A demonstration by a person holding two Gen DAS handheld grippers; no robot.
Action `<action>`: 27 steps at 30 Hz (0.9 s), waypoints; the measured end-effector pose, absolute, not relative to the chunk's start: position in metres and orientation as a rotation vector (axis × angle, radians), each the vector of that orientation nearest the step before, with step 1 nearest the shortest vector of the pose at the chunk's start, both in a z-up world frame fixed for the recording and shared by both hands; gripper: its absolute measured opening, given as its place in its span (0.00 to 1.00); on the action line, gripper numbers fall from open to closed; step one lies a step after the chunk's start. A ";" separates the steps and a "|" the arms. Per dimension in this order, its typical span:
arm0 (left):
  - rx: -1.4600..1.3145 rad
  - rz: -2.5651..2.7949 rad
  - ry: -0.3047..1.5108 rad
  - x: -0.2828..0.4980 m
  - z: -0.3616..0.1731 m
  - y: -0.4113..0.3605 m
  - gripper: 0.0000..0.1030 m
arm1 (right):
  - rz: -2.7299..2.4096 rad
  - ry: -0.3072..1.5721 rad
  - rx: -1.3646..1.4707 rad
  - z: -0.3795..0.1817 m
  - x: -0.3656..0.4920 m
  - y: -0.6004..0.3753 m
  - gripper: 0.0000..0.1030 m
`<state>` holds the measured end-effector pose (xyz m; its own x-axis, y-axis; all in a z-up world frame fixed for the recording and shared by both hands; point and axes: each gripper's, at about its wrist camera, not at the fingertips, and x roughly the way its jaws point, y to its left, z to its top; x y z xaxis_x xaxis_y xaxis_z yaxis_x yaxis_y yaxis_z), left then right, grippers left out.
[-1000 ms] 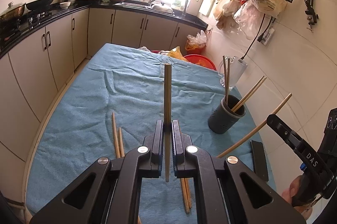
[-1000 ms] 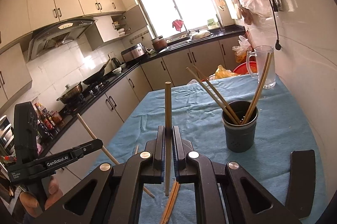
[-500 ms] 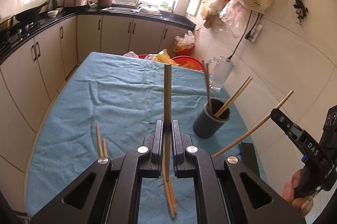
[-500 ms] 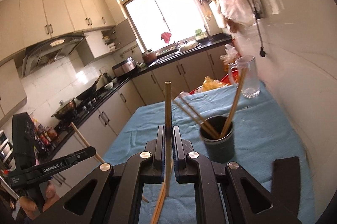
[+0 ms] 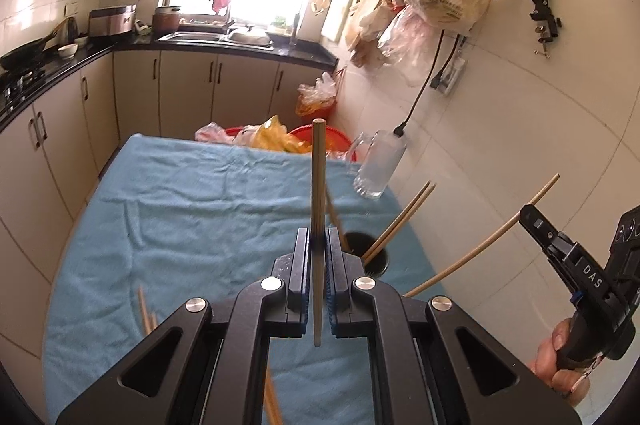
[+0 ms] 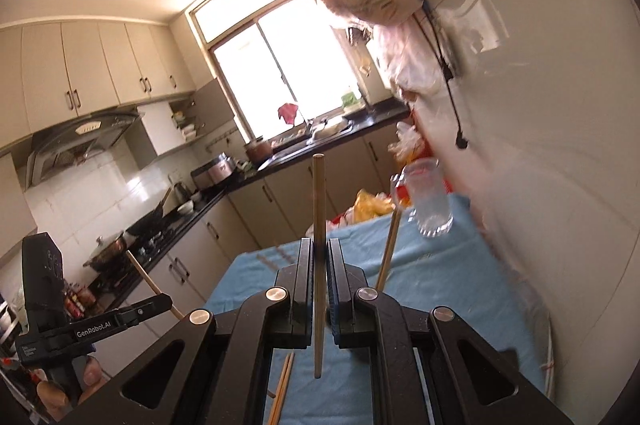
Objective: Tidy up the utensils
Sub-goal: 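Lower the chopstick into the holder and open the left tool while the right tool releases its own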
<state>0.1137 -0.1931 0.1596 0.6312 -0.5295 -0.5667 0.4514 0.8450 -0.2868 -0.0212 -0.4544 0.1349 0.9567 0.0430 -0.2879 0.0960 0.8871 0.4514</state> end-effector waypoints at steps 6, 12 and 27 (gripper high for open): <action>-0.125 -0.601 0.647 0.129 0.187 -0.222 0.06 | -0.058 0.263 0.474 0.155 -0.010 -0.472 0.07; -0.133 -0.620 0.628 0.150 0.194 -0.252 0.06 | -0.080 0.249 0.461 0.163 0.009 -0.483 0.07; -0.118 -0.592 0.745 0.200 0.129 -0.288 0.06 | -0.087 0.400 0.479 0.107 0.076 -0.499 0.07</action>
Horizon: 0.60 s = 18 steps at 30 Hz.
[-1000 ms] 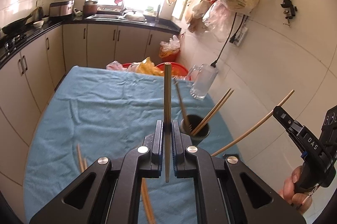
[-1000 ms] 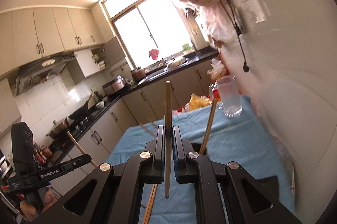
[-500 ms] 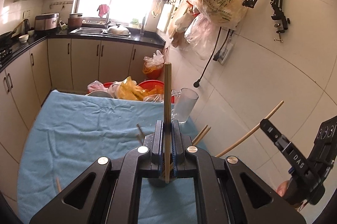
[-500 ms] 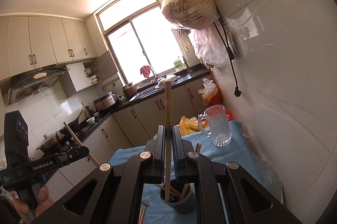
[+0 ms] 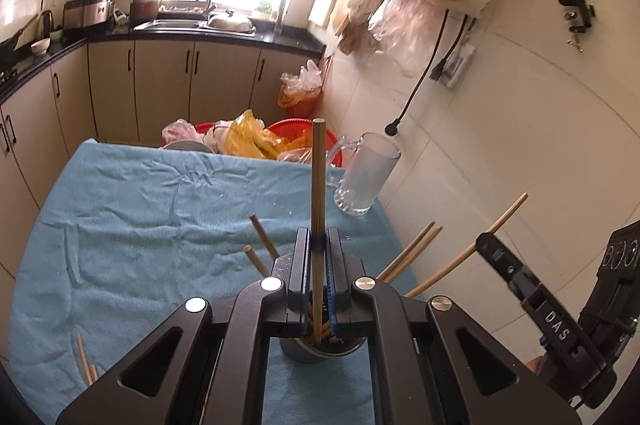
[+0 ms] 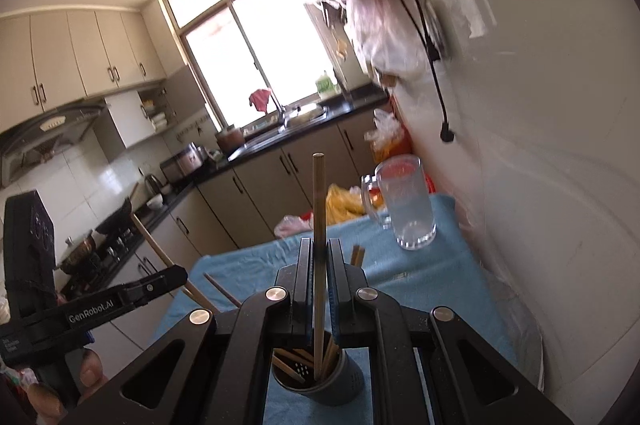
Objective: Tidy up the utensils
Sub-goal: 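Lower the chopstick into the holder and open the left tool while the right tool releases its own, then move the left tool back over the chopsticks while the right tool returns beside it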
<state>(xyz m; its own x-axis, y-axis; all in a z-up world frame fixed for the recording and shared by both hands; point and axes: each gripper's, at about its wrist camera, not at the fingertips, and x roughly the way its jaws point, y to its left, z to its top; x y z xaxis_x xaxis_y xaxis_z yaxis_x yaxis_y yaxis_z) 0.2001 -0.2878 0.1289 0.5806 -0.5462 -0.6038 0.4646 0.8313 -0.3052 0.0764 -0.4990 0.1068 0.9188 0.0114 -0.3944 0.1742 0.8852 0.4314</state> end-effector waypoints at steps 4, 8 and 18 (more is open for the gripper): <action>-0.117 -0.585 0.753 0.203 0.123 -0.285 0.06 | -0.083 0.443 0.485 0.092 0.085 -0.498 0.07; -0.124 -0.586 0.752 0.203 0.124 -0.281 0.06 | -0.095 0.460 0.492 0.087 0.088 -0.500 0.08; -0.129 -0.603 0.672 0.167 0.148 -0.252 0.08 | -0.110 0.390 0.501 0.107 0.049 -0.500 0.17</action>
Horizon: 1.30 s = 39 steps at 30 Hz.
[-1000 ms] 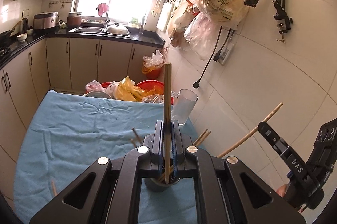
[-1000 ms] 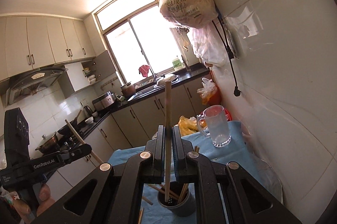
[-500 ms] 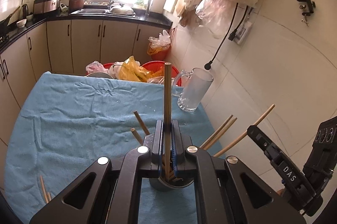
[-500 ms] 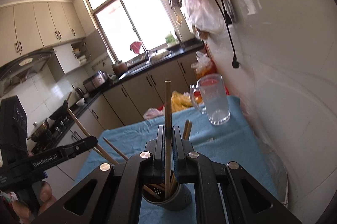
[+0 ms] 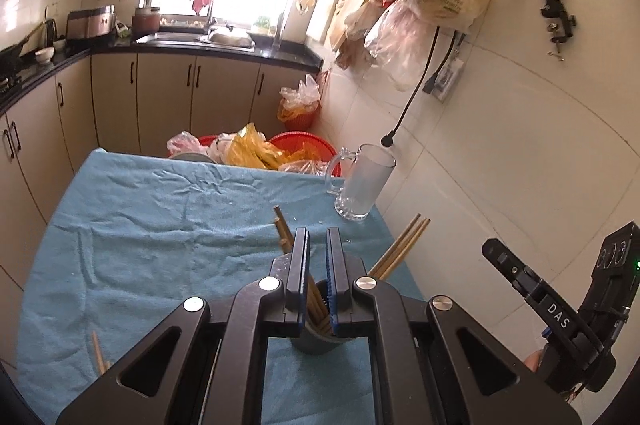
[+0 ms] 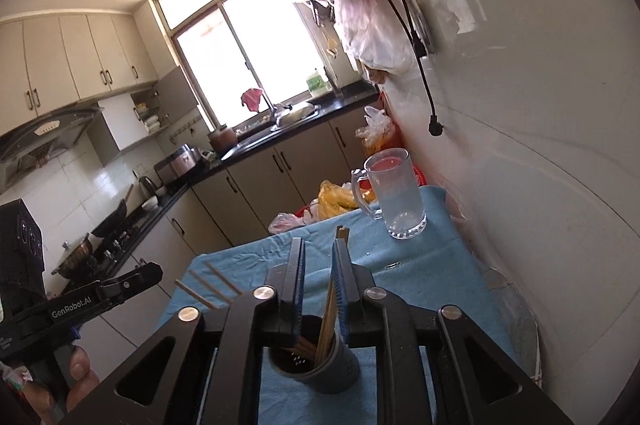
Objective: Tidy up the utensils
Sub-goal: 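Move the left tool back over the chopsticks while the right tool returns beside it, then grasp a chopstick with the left tool while the right tool grasps another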
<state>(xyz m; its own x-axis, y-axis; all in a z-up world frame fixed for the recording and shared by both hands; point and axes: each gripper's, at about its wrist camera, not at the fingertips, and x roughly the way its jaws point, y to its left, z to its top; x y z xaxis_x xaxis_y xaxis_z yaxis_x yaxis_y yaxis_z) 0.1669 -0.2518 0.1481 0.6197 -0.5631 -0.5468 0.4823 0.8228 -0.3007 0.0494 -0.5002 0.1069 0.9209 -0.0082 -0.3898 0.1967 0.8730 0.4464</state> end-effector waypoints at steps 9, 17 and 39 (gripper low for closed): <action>-0.150 -0.548 0.659 0.125 0.136 -0.188 0.21 | 0.011 0.496 0.489 0.072 0.023 -0.445 0.21; -0.190 -0.414 0.788 0.113 0.069 -0.112 0.21 | 0.101 0.711 0.482 -0.001 0.040 -0.383 0.21; -0.245 -0.182 1.127 0.187 -0.064 -0.047 0.17 | 0.093 0.834 0.443 -0.041 0.045 -0.345 0.21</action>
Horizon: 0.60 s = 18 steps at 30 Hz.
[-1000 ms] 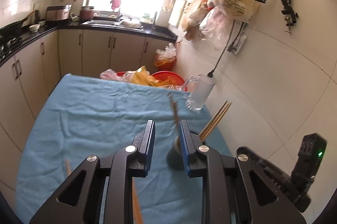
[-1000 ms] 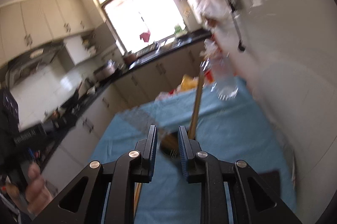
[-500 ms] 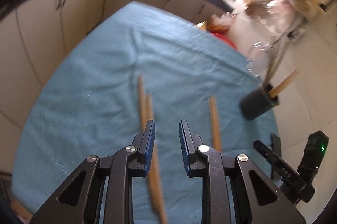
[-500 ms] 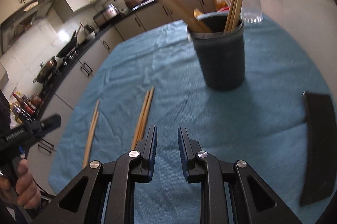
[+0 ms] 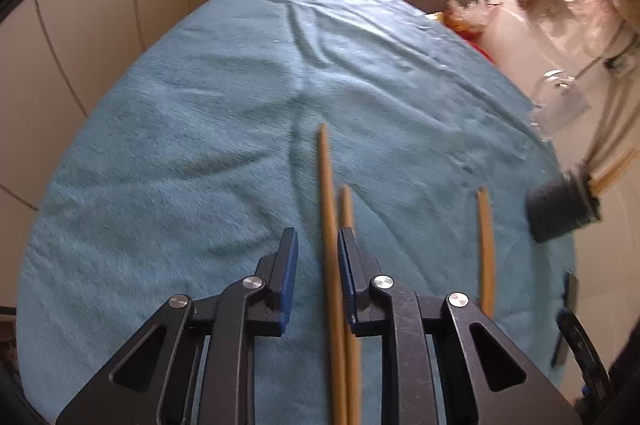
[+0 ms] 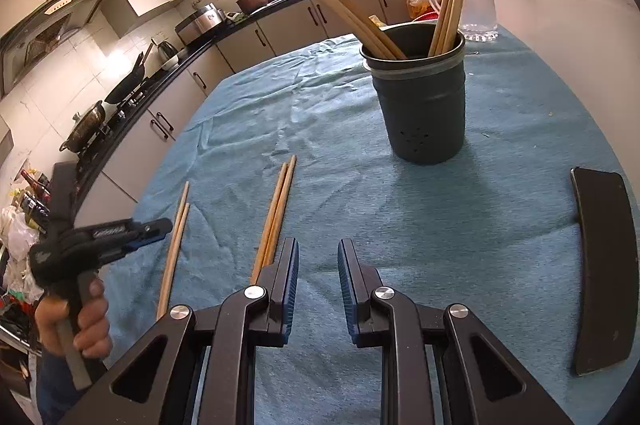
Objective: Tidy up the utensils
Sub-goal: 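Grasp a chopstick with the left tool while the right tool grasps another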
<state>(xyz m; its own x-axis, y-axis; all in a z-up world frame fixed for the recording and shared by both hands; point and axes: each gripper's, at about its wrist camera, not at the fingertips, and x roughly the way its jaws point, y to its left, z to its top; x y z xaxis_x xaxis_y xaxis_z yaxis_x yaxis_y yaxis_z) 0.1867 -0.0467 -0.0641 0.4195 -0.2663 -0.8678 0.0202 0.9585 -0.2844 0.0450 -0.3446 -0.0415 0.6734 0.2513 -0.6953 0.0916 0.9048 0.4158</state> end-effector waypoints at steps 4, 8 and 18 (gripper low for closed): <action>-0.219 -0.189 1.127 0.195 -0.065 -0.051 0.16 | 0.092 0.838 0.448 -0.042 0.048 -0.345 0.21; -0.174 -0.154 1.117 0.197 -0.066 -0.055 0.09 | 0.098 0.850 0.437 -0.042 0.053 -0.341 0.21; -0.223 -0.161 1.102 0.159 -0.067 -0.035 0.07 | 0.164 0.988 0.376 -0.052 0.101 -0.314 0.21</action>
<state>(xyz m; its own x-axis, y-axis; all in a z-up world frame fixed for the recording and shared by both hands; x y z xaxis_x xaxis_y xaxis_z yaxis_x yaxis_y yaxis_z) 0.1591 -0.0353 -0.0670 0.4433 -0.2387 -0.8640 0.0179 0.9661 -0.2577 0.1009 -0.3139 -0.0515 0.5447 0.3026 -0.7821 0.0343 0.9238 0.3813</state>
